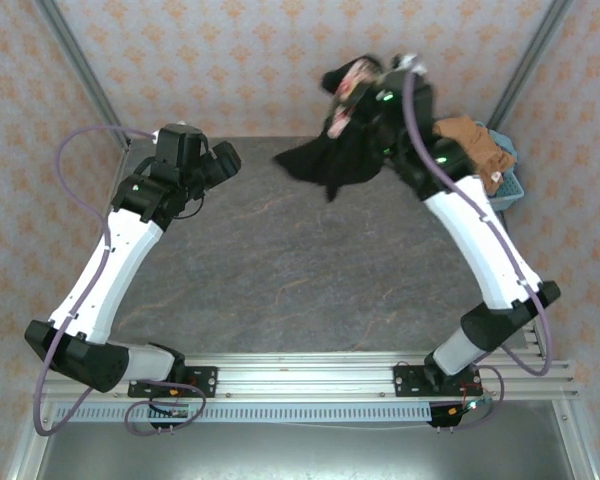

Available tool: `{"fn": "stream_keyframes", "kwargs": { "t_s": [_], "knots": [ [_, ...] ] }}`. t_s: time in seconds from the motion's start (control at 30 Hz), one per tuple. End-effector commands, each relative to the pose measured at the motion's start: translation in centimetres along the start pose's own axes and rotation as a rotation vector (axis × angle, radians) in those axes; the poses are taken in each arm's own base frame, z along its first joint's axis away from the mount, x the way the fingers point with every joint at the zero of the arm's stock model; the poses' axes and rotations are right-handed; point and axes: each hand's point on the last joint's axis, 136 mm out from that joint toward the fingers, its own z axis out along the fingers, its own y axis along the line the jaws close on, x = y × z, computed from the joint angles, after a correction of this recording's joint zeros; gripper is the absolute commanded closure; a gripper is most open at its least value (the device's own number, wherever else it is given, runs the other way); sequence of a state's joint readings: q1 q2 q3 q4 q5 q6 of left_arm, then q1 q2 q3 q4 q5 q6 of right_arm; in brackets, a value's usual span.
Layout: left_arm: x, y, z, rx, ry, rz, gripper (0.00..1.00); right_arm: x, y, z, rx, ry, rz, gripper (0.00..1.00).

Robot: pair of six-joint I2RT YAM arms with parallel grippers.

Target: Fold and stack the t-shirts

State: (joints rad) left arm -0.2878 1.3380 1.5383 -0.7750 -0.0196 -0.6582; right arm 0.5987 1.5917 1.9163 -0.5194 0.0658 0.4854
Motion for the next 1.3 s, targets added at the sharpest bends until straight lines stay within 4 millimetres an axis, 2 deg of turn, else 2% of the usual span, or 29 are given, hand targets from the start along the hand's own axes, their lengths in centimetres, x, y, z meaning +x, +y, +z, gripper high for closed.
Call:
{"fn": "stream_keyframes", "kwargs": {
  "t_s": [0.0,0.1,0.17,0.23,0.3,0.37,0.53,0.67,0.8,0.9,1.07,1.27],
  "knots": [
    [1.1,3.1,-0.2,-0.149,0.036,0.024,0.09,13.4,1.8,3.8,-0.081,0.311,-0.001,1.0],
    [2.6,4.4,-0.2,-0.191,0.084,0.04,0.09,22.8,3.6,3.6,-0.188,0.551,-0.105,0.89],
    [3.5,5.4,-0.2,-0.219,0.107,0.047,0.09,26.4,3.4,2.9,-0.222,0.659,-0.145,0.74],
    [4.6,6.1,-0.1,-0.235,0.141,0.052,0.09,27.7,1.9,2.4,-0.192,0.701,-0.165,0.57],
    [5.9,6.4,0.2,-0.237,0.192,0.045,0.09,26.9,0.2,1.8,-0.158,0.664,-0.188,0.43],
    [7.1,6.2,0.7,-0.221,0.239,0.019,0.11,25.1,-2.1,1.6,-0.096,0.611,-0.173,0.36],
    [11.2,4.1,2.6,-0.19,0.349,0.023,0.15,22.0,-9.6,2.3,0.098,0.549,-0.078,0.36],
    [14.9,2.9,4.2,-0.304,0.435,0.195,0.15,22.3,-14.2,3.3,0.23,0.601,0.009,0.38],
    [17.6,2.8,6.1,-0.445,0.496,0.367,0.11,23.1,-17.1,4.0,0.305,0.631,0.09,0.39],
    [19.6,1.0,7.9,-0.467,0.511,0.483,0.11,22.9,-18.7,4.1,0.342,0.622,0.146,0.39],
    [22.6,-0.5,10.5,-0.556,0.509,0.666,0.12,21.5,-20.7,3.6,0.38,0.593,0.18,0.39],
    [26.8,0.1,13.8,-0.582,0.574,0.759,0.19,19.7,-23.2,2.6,0.418,0.562,0.242,0.39]
  ]
}}
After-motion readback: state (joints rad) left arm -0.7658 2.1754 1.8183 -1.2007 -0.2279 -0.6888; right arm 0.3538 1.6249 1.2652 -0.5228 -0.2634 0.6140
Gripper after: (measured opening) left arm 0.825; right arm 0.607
